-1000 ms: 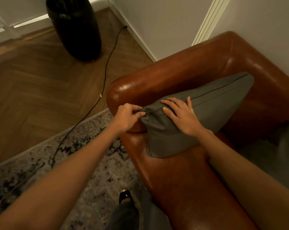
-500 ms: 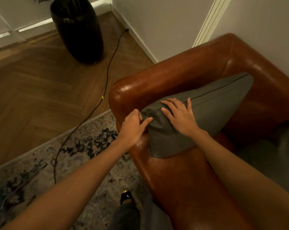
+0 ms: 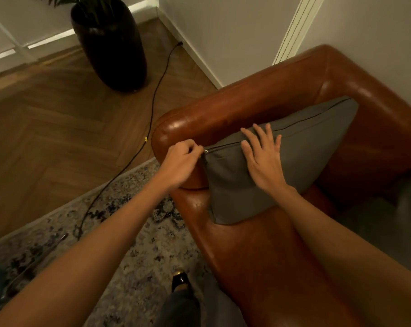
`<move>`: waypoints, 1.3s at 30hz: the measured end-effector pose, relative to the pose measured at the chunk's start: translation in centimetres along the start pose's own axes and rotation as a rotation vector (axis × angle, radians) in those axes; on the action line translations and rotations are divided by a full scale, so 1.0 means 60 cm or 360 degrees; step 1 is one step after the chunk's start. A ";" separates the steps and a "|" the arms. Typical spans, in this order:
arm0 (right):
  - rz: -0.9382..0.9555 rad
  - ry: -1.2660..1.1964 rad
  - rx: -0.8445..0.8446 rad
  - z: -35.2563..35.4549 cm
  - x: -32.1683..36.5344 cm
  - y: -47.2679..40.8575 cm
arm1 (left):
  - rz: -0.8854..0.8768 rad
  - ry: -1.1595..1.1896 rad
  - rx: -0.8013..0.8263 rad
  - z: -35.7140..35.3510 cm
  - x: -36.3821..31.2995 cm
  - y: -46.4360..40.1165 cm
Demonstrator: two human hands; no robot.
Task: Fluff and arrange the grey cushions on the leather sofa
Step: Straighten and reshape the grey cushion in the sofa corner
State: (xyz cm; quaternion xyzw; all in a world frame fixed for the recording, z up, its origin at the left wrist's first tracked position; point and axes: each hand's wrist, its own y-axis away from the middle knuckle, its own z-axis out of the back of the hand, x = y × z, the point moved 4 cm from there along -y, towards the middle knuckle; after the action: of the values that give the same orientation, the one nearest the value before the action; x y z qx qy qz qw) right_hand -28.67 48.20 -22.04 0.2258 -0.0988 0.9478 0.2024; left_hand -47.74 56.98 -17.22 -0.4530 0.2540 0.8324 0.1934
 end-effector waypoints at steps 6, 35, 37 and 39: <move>-0.0971 -0.0423 -0.0561 0.052 -0.117 0.030 | -0.0138 0.0024 -0.0154 -0.014 0.024 0.018; -0.1263 -0.0694 -0.0222 0.164 -0.285 -0.209 | 0.0216 0.0598 -0.0794 -0.078 0.099 0.048; -0.1233 -0.0850 -0.0232 0.161 -0.299 -0.208 | 0.0218 0.0577 -0.0858 -0.088 0.097 0.051; -0.1128 -0.0806 -0.0241 0.167 -0.312 -0.203 | 0.0192 0.0373 -0.0946 -0.088 0.090 0.050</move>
State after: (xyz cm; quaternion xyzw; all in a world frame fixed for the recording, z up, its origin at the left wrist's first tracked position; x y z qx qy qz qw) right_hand -4.31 50.01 -20.83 0.4553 -0.1309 0.7247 0.5004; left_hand -48.71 51.90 -23.50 -0.5665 0.0467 0.8223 -0.0276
